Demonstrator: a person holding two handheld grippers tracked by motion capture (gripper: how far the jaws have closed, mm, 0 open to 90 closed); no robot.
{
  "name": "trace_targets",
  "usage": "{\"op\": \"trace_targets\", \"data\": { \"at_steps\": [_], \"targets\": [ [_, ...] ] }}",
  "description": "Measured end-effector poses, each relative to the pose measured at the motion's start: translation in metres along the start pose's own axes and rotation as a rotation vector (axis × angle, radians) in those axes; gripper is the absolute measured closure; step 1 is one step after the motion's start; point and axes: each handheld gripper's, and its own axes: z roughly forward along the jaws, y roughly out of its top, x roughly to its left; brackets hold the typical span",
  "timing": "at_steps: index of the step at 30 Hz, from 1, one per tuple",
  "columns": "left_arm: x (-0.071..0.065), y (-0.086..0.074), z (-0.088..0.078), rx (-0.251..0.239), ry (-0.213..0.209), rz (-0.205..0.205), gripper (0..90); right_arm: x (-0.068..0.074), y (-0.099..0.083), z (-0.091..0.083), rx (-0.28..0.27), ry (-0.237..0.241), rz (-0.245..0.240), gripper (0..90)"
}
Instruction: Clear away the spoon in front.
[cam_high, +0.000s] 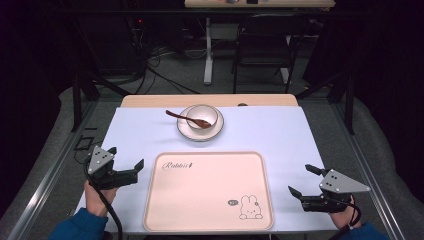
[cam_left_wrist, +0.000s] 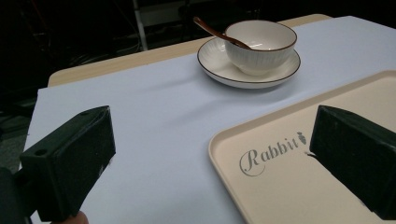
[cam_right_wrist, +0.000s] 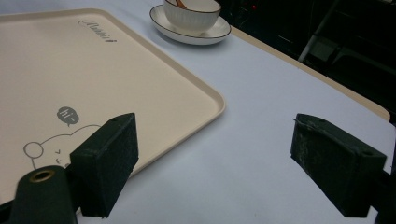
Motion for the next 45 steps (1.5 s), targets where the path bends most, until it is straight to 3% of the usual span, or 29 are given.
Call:
{"op": "trace_targets", "data": {
  "at_steps": [8,15,24,38,45],
  "targets": [
    [0.004,0.004,0.013,0.041,-0.003,-0.006,0.1,0.0,0.0,0.0,0.002,0.0,-0.001,14.2],
    [0.007,0.007,0.022,0.036,0.0,-0.004,0.2,0.0,0.0,0.0,0.001,0.001,0.0,14.1],
    [0.006,0.017,0.029,-0.012,-0.002,-0.016,0.2,0.0,0.0,0.0,0.002,-0.001,-0.002,14.2],
    [-0.005,0.04,0.059,0.0,-0.043,-0.004,0.2,0.0,0.0,0.001,0.005,-0.001,-0.004,14.2],
    [-0.006,0.046,0.071,0.004,-0.054,-0.033,0.2,0.0,0.0,0.001,0.001,0.0,-0.004,14.2]
  ]
}}
